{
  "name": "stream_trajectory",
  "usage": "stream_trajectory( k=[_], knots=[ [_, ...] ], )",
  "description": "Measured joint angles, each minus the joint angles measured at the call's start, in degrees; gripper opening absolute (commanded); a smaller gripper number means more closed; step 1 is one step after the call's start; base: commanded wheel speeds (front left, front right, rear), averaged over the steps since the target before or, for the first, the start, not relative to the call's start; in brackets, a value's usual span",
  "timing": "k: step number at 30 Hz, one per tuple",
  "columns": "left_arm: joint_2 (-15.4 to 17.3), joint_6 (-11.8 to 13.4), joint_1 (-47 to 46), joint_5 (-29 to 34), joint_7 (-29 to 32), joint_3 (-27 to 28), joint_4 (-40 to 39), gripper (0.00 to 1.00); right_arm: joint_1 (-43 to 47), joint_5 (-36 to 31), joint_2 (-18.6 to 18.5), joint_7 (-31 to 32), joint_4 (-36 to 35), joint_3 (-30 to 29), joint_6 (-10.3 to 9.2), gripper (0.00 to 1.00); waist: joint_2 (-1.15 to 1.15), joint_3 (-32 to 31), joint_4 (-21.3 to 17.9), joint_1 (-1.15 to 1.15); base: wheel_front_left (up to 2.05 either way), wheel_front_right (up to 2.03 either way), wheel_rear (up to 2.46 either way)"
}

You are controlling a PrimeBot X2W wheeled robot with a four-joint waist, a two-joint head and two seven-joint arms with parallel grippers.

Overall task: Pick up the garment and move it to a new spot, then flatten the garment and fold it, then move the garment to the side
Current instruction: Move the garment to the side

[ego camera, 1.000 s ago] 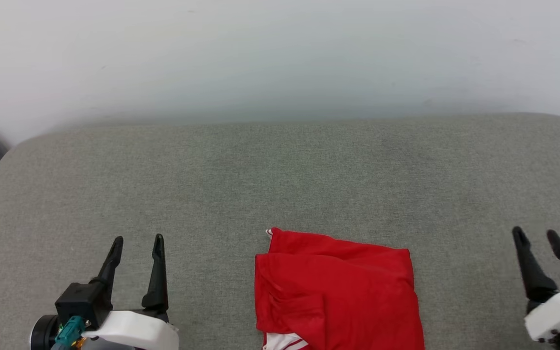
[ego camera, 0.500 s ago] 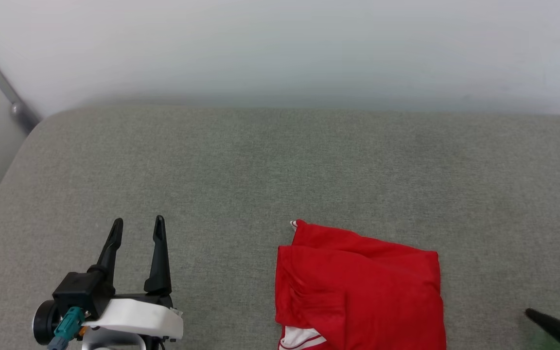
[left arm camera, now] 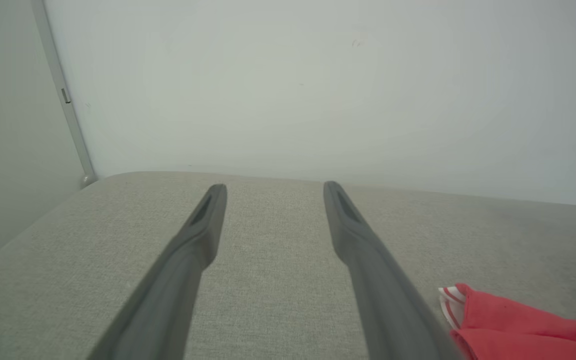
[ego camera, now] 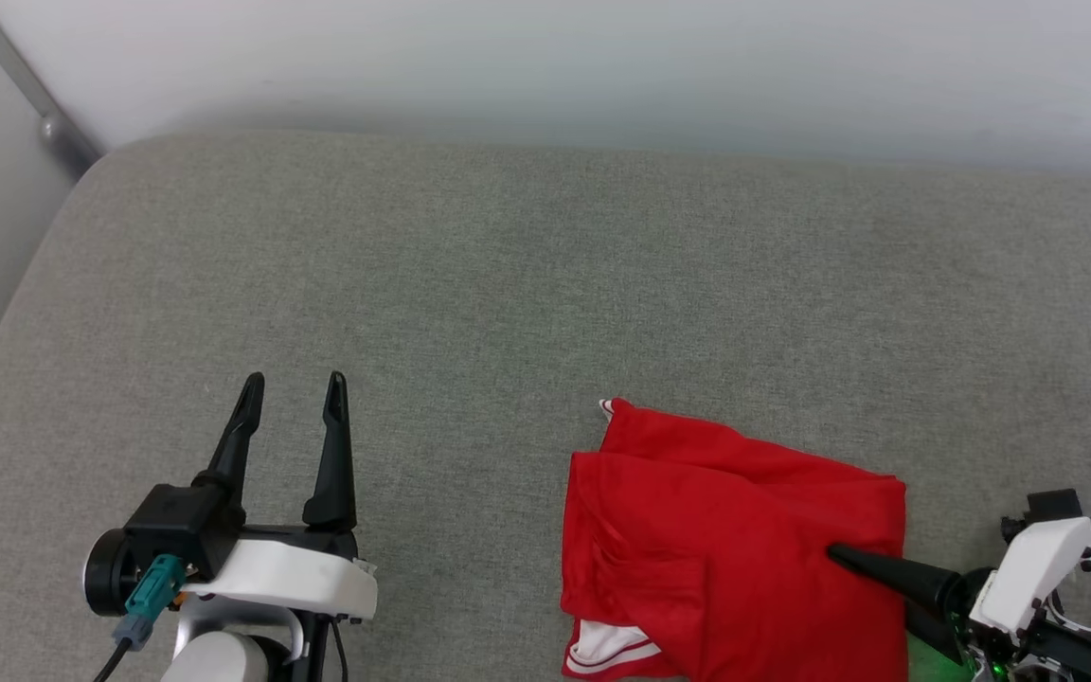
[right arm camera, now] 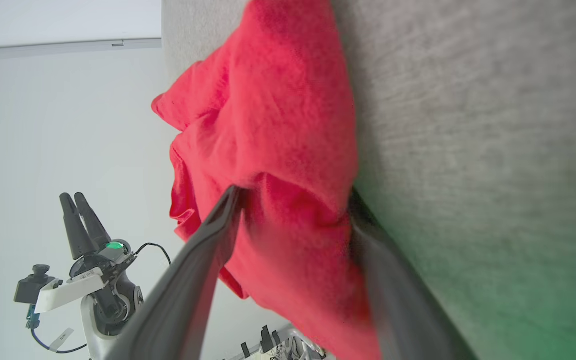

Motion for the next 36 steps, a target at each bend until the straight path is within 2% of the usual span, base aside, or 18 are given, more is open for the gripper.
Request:
stream_trajectory(
  k=[2, 3, 4, 5, 11, 16, 22, 30, 36],
  knots=[
    [-0.2, -0.1, -0.4, 0.0, 0.0, -0.1, 0.3, 1.0, -0.3, 0.4, 0.1, 0.4, 0.7, 1.2, 0.01, 1.0, 0.0, 0.4, 0.2, 0.0, 0.0, 0.0, 0.0],
    [-0.3, -0.1, -0.5, 0.0, 0.0, -0.1, 0.5, 1.0, -0.5, 0.5, 0.1, 0.4, 0.8, 1.8, 0.02, 0.43, 0.0, 0.5, 0.3, 0.0, 0.0, 0.0, 0.0],
    [-0.4, -0.2, -0.6, 0.1, 0.0, 0.0, 0.6, 1.0, -0.6, 0.5, 0.1, 0.2, 0.8, 2.3, 0.02, 0.19, 0.0, 0.6, 0.3, 0.0, 0.0, 0.0, 0.0],
    [-0.5, -0.3, -0.6, 0.1, 0.0, 0.0, 0.8, 1.0, -0.7, 0.5, 0.1, -0.2, 0.7, 2.9, 0.02, 0.0, 0.0, 0.7, 0.3, 0.0, 0.0, 0.0, 0.0],
    [-0.2, -0.5, -0.6, 0.7, 0.0, 0.4, 1.4, 1.0, -0.9, -2.7, -2.9, -4.2, -2.6, 8.8, -0.01, 0.0, 0.0, -0.3, -0.6, 0.0, 0.0, 0.0, 0.0],
    [0.5, -0.6, 0.4, 1.0, -0.1, 0.9, 1.3, 1.0, -1.8, -11.2, -9.0, -9.3, -7.6, 17.6, -0.01, 0.0, 0.0, -1.7, -2.9, 0.0, 0.0, 0.0, 0.0],
    [0.7, -0.5, 1.5, 0.9, -0.1, 1.0, 0.6, 1.0, -4.8, -21.8, -16.3, -13.6, -10.2, 26.3, -0.01, 0.0, 0.0, -2.9, -7.8, 0.0, 0.0, 0.0, 0.0],
    [1.5, -0.4, -0.1, 1.9, 0.1, 0.9, -2.4, 1.0, -11.4, -29.2, -21.1, -15.5, -8.5, 28.0, -0.01, 0.0, 0.0, -1.4, -17.2, 0.0, 0.0, 0.0, 0.0],
    [3.2, -0.7, -6.2, 4.3, 2.2, 0.1, -5.9, 1.0, -17.6, -31.4, -24.2, -22.3, -4.6, 27.0, -0.01, 0.0, 0.0, 5.0, -23.1, 0.0, 0.0, 0.0, 0.0]
  ],
)
